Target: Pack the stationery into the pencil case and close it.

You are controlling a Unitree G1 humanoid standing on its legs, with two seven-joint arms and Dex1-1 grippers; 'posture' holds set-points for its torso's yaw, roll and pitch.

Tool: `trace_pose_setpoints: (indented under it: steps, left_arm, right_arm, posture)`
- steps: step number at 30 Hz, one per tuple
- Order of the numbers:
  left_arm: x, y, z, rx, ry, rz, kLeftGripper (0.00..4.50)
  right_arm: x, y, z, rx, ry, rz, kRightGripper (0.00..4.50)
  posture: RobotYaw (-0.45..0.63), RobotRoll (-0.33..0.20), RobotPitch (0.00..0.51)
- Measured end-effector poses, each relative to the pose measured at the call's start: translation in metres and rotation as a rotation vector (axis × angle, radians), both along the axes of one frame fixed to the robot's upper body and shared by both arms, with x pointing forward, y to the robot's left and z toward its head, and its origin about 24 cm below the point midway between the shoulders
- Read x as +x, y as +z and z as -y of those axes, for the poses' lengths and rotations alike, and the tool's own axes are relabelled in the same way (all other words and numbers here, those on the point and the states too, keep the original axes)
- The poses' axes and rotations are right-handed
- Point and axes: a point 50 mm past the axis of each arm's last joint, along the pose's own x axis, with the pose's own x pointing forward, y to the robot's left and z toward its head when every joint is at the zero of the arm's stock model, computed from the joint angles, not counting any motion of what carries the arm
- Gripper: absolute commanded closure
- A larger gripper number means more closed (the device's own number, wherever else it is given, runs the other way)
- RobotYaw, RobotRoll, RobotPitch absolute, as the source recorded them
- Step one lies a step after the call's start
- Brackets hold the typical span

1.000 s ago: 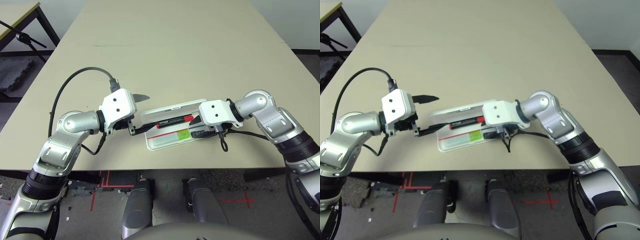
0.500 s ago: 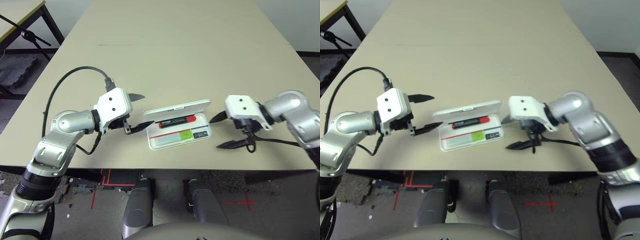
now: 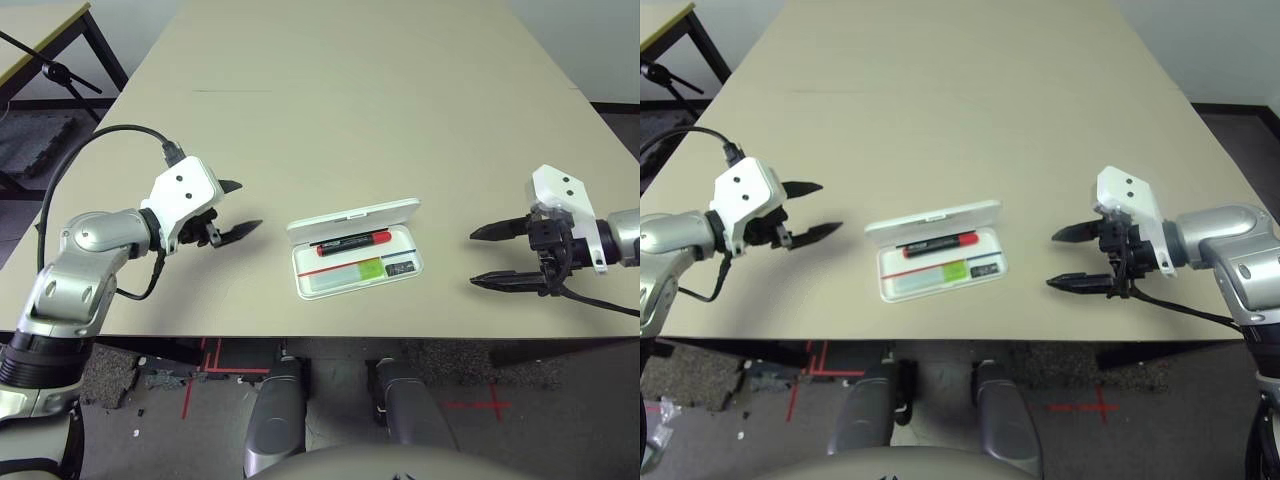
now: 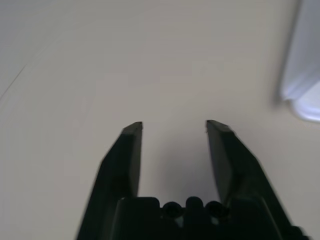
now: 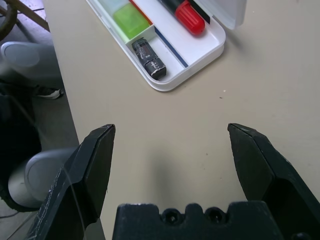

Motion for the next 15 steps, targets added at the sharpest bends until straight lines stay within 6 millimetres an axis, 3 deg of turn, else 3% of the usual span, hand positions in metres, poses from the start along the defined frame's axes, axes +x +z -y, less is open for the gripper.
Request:
trace_pose_setpoints:
  steps: [4, 7, 15]
  left_arm:
    - [0.006, 0.001, 0.000, -0.003, 0.020, 0.018, 4.49]
    - [0.011, 0.000, 0.012, -0.030, -0.009, 0.035, 4.49]
    - [0.015, -0.015, 0.069, -0.110, -0.195, 0.022, 4.49]
  right_arm:
    - [0.001, 0.000, 0.000, 0.000, -0.010, 0.004, 0.00]
    - [0.001, -0.001, 0.000, 0.002, -0.018, 0.010, 0.00]
    - [0.005, -0.006, -0.001, 0.020, -0.028, -0.002, 0.00]
  posture:
    - [0.07, 0.000, 0.132]
    - [0.07, 0.000, 0.132]
    - [0.08, 0.000, 0.130]
